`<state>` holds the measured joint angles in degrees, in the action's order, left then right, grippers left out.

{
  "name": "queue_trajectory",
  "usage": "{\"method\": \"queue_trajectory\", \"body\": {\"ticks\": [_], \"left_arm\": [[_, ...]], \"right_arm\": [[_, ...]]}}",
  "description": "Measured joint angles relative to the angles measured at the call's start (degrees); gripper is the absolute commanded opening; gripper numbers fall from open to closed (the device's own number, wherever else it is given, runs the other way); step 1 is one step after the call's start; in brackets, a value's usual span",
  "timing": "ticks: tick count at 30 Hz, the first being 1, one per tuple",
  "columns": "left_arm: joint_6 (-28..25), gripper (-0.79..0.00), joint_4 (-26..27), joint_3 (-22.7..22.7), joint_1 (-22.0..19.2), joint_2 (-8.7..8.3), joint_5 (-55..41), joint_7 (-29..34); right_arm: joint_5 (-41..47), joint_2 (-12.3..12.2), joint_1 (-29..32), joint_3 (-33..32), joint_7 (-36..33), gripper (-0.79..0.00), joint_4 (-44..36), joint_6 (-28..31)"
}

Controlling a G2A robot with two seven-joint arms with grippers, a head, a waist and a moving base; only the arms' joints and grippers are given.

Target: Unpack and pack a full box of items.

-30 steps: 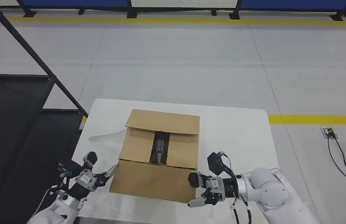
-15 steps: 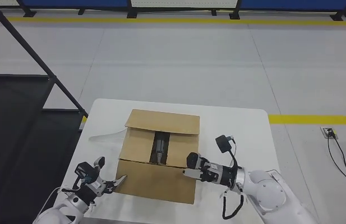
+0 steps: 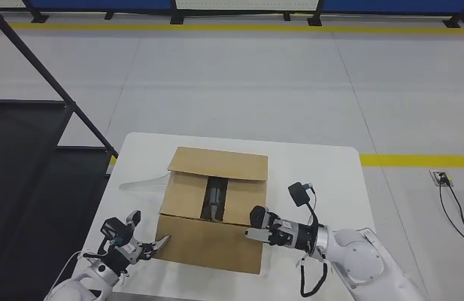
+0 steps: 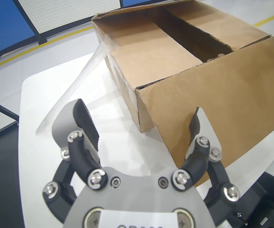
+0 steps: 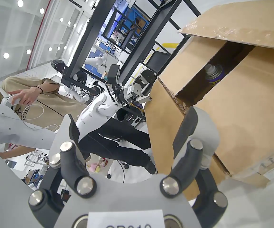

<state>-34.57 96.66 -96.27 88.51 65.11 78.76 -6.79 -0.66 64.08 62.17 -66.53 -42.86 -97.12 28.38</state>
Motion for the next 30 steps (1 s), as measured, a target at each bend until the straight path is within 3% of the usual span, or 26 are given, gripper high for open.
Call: {"method": "queue_trajectory", "body": {"ticks": [10, 30], "left_arm": [[1.0, 0.000, 0.4, 0.5, 0.2, 0.09, -0.6, -0.1], [1.3, 0.000, -2.1, 1.7, 0.1, -0.10, -3.2, -3.9]], "right_arm": [[0.2, 0.2, -0.3, 0.9, 0.7, 0.000, -1.0, -1.7], [8.2, 2.4, -10.5, 6.1, 1.1, 0.000, 5.5, -9.4]]}}
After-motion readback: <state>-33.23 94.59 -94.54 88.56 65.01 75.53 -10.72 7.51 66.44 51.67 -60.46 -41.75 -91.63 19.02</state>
